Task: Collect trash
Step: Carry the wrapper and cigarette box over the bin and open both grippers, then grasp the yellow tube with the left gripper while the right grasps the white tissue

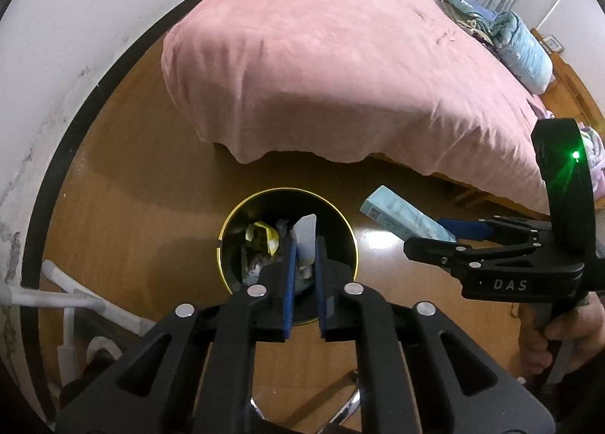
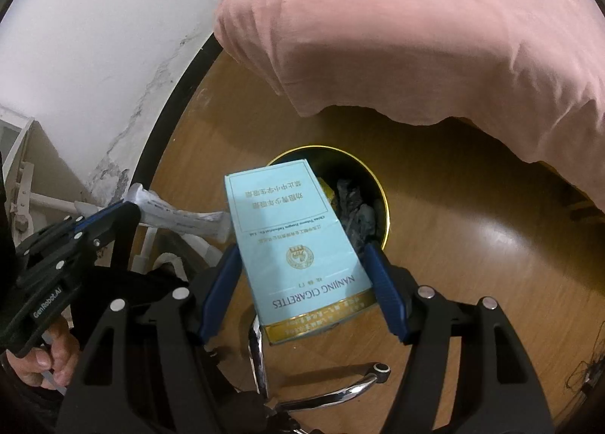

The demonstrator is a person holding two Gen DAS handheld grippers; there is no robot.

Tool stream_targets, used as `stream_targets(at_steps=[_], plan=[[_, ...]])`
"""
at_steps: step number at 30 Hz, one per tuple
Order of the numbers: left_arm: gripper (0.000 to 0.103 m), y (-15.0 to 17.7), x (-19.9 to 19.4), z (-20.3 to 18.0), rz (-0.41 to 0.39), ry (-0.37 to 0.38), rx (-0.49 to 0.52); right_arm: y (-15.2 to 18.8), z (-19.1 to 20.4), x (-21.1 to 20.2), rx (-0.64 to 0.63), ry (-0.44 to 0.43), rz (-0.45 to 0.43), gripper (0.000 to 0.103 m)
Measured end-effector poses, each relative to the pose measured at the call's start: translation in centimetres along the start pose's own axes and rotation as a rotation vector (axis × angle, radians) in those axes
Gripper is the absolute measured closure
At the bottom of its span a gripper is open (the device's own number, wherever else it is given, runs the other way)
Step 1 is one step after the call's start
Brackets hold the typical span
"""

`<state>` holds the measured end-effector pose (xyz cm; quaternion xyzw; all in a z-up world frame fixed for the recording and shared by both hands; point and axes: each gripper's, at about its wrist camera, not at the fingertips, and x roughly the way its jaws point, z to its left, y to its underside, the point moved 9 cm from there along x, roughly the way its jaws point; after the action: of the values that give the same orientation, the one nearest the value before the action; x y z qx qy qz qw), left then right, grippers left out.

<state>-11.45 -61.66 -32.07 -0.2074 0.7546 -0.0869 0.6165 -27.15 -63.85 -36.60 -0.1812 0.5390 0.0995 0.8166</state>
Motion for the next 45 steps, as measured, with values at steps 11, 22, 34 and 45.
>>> stream_targets(at_steps=[11,22,34,45], plan=[[0.026,-0.6,-2.7,0.5,-0.065,-0.018,-0.013,0.2,1.2,0.6,-0.023,0.003,0.019,0.037],[0.011,-0.9,-10.5,2.5,-0.155,-0.104,-0.011,-0.9,4.1,0.1,-0.05,0.021,-0.011,0.018],[0.007,4.4,-29.1,12.0,-0.361,-0.3,-0.166,-2.1,22.5,-8.7,-0.399,-0.04,-0.218,0.017],[0.007,26.6,-48.0,30.9,-0.458,-0.676,-0.627,11.8,56.4,-8.1,-1.007,-0.354,-0.146,0.017]])
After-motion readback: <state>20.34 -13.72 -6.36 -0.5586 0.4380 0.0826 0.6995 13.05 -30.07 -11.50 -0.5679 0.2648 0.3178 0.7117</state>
